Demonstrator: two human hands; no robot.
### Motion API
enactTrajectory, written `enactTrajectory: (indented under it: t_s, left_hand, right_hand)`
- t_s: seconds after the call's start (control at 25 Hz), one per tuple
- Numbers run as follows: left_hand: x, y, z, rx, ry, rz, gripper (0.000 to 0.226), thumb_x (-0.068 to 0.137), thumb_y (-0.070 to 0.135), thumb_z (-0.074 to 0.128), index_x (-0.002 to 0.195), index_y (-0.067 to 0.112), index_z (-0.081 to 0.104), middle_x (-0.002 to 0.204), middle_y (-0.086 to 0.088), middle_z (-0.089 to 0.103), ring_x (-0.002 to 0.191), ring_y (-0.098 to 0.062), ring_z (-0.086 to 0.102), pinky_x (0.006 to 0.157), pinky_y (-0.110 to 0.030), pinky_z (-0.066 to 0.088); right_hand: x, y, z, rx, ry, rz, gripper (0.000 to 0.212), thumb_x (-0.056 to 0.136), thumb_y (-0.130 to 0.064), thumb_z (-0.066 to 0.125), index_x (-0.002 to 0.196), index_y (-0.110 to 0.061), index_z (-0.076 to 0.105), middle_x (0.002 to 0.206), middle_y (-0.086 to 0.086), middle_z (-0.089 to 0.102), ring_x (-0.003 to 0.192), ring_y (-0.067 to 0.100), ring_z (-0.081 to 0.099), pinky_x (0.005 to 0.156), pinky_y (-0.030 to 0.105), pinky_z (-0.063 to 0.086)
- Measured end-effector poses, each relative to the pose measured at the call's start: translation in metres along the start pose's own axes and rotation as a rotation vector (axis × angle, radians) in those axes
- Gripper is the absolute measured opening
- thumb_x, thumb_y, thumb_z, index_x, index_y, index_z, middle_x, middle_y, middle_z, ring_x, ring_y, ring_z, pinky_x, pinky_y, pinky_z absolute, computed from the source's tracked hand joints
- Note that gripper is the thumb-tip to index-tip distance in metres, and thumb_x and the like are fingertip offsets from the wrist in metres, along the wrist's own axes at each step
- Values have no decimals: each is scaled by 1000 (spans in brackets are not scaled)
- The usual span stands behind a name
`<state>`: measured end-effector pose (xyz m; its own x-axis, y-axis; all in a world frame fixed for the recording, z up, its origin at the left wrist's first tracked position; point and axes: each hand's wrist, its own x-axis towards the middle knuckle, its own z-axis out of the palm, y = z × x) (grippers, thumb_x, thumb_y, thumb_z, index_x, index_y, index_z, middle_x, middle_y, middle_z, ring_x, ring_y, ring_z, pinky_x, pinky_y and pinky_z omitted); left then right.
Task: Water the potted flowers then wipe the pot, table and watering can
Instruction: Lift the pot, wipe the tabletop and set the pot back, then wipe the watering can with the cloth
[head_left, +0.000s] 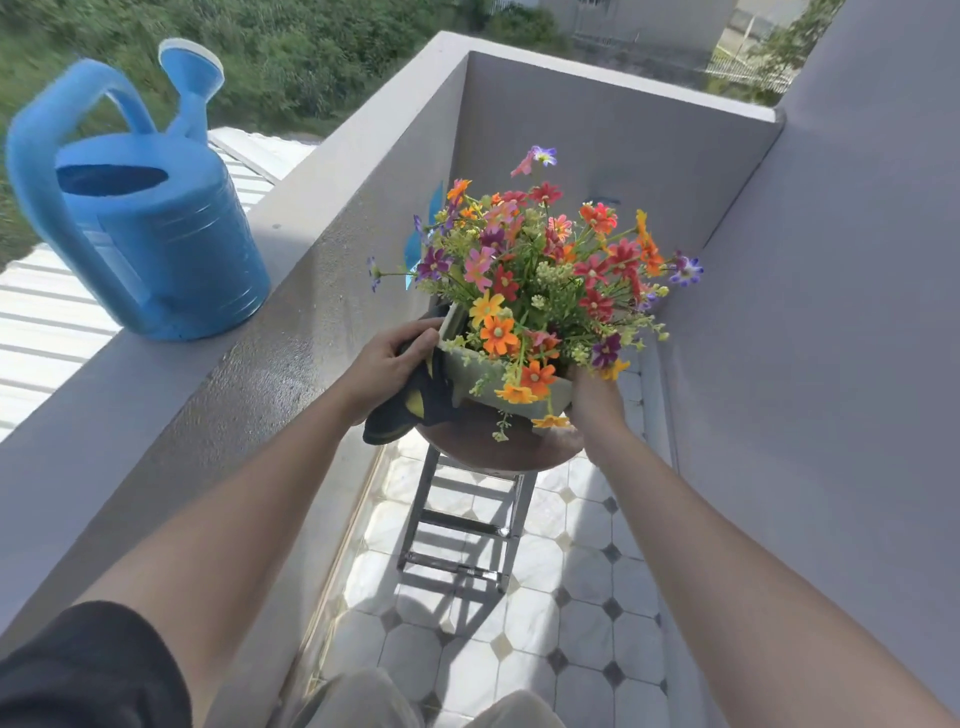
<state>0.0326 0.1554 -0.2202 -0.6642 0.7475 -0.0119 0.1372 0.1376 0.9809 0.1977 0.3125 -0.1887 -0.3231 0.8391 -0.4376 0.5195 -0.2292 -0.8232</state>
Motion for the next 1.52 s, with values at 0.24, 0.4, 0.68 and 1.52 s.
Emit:
enactTrajectory:
  t_s: [0.24,0.4,0.68,1.52]
  left_hand:
    - [-53,19,-16,27,212,-209,27,87,42,60,114,39,63,116,-1,63,101,-20,62,83,-33,52]
    - [-87,54,-37,80,336,-208,39,84,46,62,122,41,55,121,1,61,104,-20,59,88,-33,48]
    - [-98,167,-67,-267,445,-170,46,90,55,35,112,18,51,105,-15,66,88,-25,66,71,-34,58]
    - [-112,259,-165,-199,537,82,13,92,15,56,96,24,64,86,6,71,78,-9,64,66,-27,50]
  right_hand:
    - [-83,-1,-20,-9,-45,16,55,91,-35,47,142,-20,33,135,7,46,113,27,47,84,32,34]
    - [-133,-5,-18,148,233,-188,37,85,-14,55,122,-15,53,120,2,61,106,18,57,79,23,38]
    - [-168,-125,10,16,-239,-614,24,91,-28,51,111,-17,59,93,-8,63,89,10,59,74,21,46]
    - [-173,-238,61,37,-964,-755,16,91,-34,57,103,-26,64,104,1,70,94,11,61,81,26,47]
